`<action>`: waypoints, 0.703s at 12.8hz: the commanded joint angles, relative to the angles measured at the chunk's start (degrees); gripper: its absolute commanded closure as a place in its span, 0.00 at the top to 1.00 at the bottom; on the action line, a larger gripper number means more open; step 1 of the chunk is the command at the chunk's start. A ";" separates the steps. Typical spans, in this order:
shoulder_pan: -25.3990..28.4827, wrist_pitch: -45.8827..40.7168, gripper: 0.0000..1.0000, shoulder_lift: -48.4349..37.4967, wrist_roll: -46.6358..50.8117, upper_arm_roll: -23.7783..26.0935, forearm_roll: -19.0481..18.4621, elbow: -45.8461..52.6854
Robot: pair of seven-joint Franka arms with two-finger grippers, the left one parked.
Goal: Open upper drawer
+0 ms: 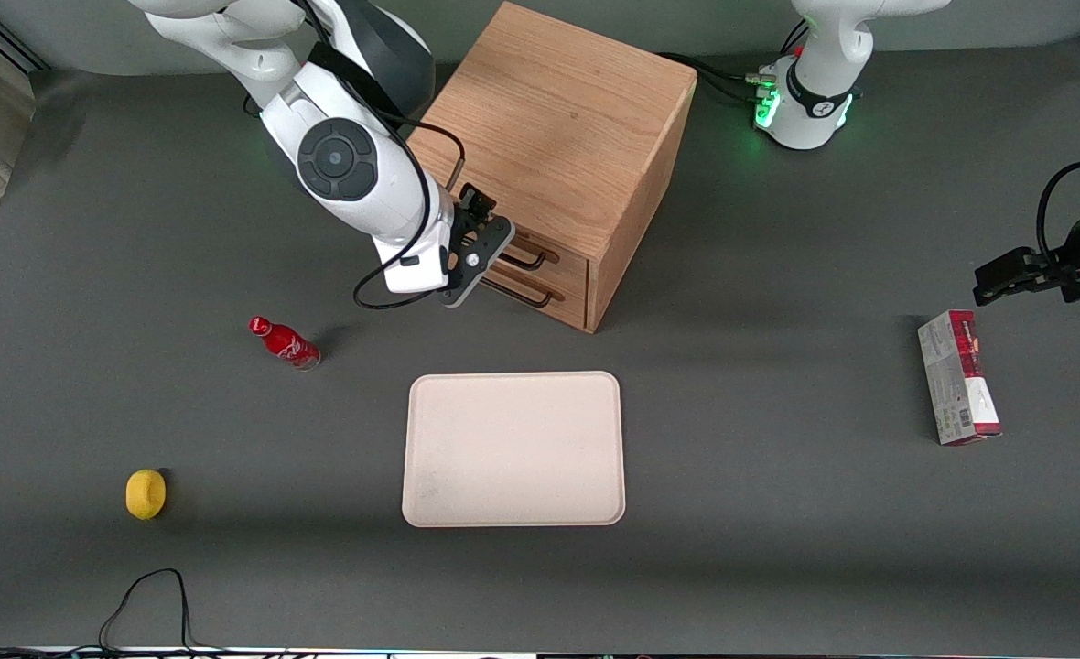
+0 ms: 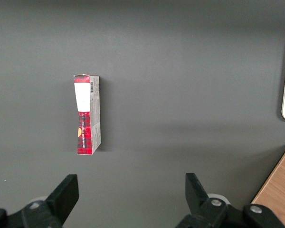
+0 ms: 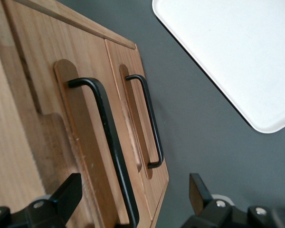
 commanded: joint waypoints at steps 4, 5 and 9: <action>0.18 9.27 1.00 -0.96 -2.57 0.20 -3.06 -6.91; 0.18 10.24 1.00 -0.88 -2.65 0.20 -3.24 -7.44; 0.09 13.14 1.00 1.58 -2.65 0.12 -6.40 -7.63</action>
